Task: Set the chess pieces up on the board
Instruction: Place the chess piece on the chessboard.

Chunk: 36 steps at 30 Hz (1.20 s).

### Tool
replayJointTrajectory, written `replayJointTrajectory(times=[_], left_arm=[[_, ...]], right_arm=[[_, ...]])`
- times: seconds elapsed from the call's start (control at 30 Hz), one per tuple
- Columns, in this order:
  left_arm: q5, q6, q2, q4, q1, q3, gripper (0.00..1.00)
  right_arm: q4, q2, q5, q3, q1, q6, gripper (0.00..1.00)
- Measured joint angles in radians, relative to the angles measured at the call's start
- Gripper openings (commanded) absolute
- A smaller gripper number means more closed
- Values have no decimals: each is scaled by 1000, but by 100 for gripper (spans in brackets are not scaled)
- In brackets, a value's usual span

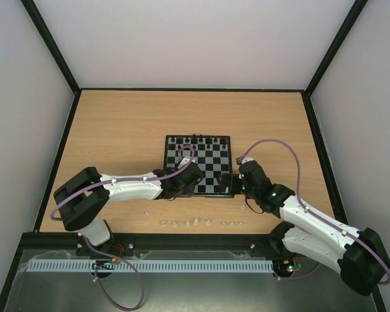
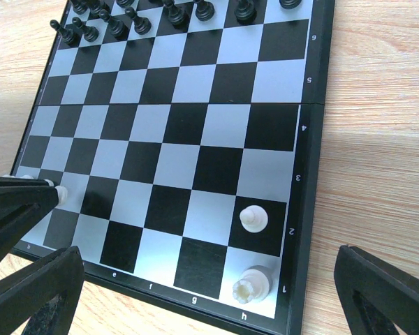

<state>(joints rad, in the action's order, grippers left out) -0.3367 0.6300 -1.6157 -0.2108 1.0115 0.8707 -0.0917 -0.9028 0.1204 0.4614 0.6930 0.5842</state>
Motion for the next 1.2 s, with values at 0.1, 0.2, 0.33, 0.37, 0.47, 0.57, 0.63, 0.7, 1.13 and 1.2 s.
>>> replayJointTrajectory(times=[0.1, 0.2, 0.33, 0.37, 0.47, 0.57, 0.63, 0.7, 1.13, 1.2], left_arm=[[4, -3, -10, 3, -6, 0, 8], [7, -6, -20, 4, -8, 0, 8], [8, -13, -38, 5, -10, 0, 9], [7, -14, -40, 8, -11, 1, 10], [8, -18, -47, 11, -13, 9, 11], [8, -20, -51, 10, -13, 13, 12], [7, -20, -54, 10, -13, 15, 14], [6, -21, -54, 10, -13, 15, 15], [2, -19, -43, -23, -10, 16, 22], [-5, -17, -33, -34, -6, 17, 23]], right_arm=[[0, 0, 0, 0, 0, 0, 99], [0, 0, 0, 0, 0, 0, 99], [0, 0, 0, 0, 0, 0, 99], [0, 0, 0, 0, 0, 0, 99], [0, 0, 0, 0, 0, 0, 99], [0, 0, 0, 0, 0, 0, 99], [0, 0, 0, 0, 0, 0, 99], [0, 0, 0, 0, 0, 0, 99], [0, 0, -7, 0, 0, 0, 99], [0, 0, -7, 0, 0, 0, 99]])
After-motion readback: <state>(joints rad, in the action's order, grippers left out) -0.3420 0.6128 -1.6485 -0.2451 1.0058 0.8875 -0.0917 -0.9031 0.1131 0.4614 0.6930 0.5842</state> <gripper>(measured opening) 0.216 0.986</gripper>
